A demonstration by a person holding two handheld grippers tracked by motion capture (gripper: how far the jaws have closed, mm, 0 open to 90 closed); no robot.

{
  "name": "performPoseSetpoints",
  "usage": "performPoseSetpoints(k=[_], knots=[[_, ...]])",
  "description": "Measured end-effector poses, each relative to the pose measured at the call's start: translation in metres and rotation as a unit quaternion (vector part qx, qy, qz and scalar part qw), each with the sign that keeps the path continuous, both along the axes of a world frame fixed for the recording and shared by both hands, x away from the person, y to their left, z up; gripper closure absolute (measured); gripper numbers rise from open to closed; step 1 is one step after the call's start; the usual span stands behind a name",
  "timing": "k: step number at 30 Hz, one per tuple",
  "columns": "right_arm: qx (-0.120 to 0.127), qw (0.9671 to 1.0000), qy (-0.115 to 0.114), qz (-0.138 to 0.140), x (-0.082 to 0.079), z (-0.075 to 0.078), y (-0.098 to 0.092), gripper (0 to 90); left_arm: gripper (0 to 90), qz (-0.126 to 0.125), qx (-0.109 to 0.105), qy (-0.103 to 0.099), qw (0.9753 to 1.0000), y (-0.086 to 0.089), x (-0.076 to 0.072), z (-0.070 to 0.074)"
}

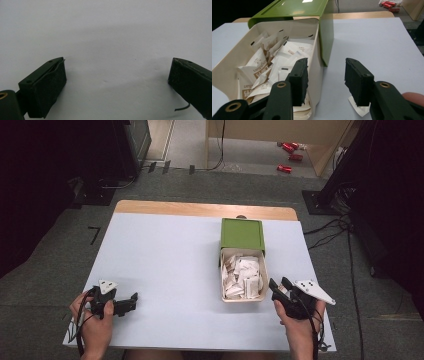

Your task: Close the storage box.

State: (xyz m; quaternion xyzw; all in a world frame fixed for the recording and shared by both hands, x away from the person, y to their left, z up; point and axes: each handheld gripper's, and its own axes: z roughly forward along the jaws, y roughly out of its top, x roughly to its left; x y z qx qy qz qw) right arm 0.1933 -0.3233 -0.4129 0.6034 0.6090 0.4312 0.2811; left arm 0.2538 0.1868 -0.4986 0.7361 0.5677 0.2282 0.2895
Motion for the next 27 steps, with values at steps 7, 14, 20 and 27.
performPoseSetpoints(k=[7, 14, 20, 27], knots=[[0.0, 0.9999, 0.005, 0.014, 0.0, -0.001, 0.005, 58.1, 1.7, 0.0, 0.0, 0.0, 1.0, 0.0, 0.0, 0.0], [0.0, 0.9996, 0.017, 0.024, 0.003, -0.012, 0.008, 64.2, 1.7, 0.0, 0.0, 0.0, 1.0, 0.0, 0.0, 0.0], [-0.004, 0.999, 0.03, 0.032, 0.004, -0.023, 0.012, 70.6, 1.7, 0.0, 0.0, 0.0, 1.0, 0.0, 0.0, 0.0], [0.012, 0.9969, 0.061, 0.048, 0.006, -0.034, 0.015, 76.4, 1.7, 0.0, 0.0, 0.0, 1.0, 0.0, 0.0, 0.0]])
